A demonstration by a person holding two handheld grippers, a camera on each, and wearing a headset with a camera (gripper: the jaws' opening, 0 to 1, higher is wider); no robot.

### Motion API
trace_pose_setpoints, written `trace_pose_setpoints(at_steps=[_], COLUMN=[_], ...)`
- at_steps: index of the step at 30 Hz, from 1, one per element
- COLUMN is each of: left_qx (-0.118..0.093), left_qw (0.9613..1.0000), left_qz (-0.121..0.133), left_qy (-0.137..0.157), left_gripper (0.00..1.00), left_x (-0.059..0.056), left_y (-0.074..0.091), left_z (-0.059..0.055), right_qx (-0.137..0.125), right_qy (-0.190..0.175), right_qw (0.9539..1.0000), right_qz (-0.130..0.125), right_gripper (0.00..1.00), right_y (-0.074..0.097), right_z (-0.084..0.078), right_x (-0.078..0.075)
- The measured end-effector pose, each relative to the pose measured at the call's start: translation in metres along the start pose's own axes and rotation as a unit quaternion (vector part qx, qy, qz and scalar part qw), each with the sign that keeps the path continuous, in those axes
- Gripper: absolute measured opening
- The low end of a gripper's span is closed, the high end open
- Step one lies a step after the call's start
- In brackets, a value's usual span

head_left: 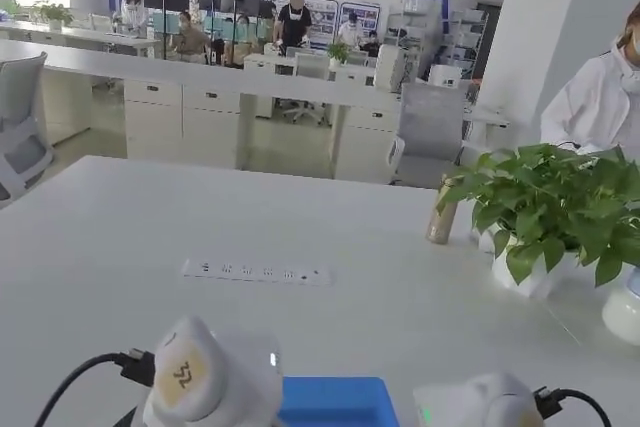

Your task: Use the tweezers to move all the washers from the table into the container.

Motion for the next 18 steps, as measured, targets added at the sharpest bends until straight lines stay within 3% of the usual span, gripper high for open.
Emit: trace_pose_setpoints(at_steps=[3, 5, 8, 18], left_qx=[0.015, 0.031, 0.038, 0.05], left_qw=[0.9998, 0.9989, 0.9982, 0.9974], left_qz=[0.008, 0.014, 0.027, 0.033], left_qy=[-0.007, -0.032, -0.039, -0.039], left_gripper=[0.0, 0.0, 0.0, 0.0], left_x=[0.001, 0.001, 0.004, 0.005], left_y=[-0.003, -0.006, -0.006, -0.002], left_z=[-0.005, -0.008, -0.009, -0.01], right_qx=[0.012, 0.019, 0.024, 0.025], right_qy=[0.0, 0.005, 0.005, -0.001], right_qw=[0.9999, 0.9997, 0.9995, 0.9994], right_qz=[-0.009, -0.012, -0.02, -0.024], right_gripper=[0.02, 0.02, 0.01, 0.01], right_y=[-0.004, -0.005, -0.003, -0.002], right_z=[-0.006, -0.008, -0.009, -0.012], right_x=[-0.002, -0.002, -0.004, -0.006])
Point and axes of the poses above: the centre of the closed fingertips' face, and the gripper's own axes: y roughly backward along the fingers, x roughly to its left, z roughly out of its top, the point moved 4 cm from there along y, roughly backward along the fingers, and after that the axes turned 7 degrees about x, right-handed, at the moved point
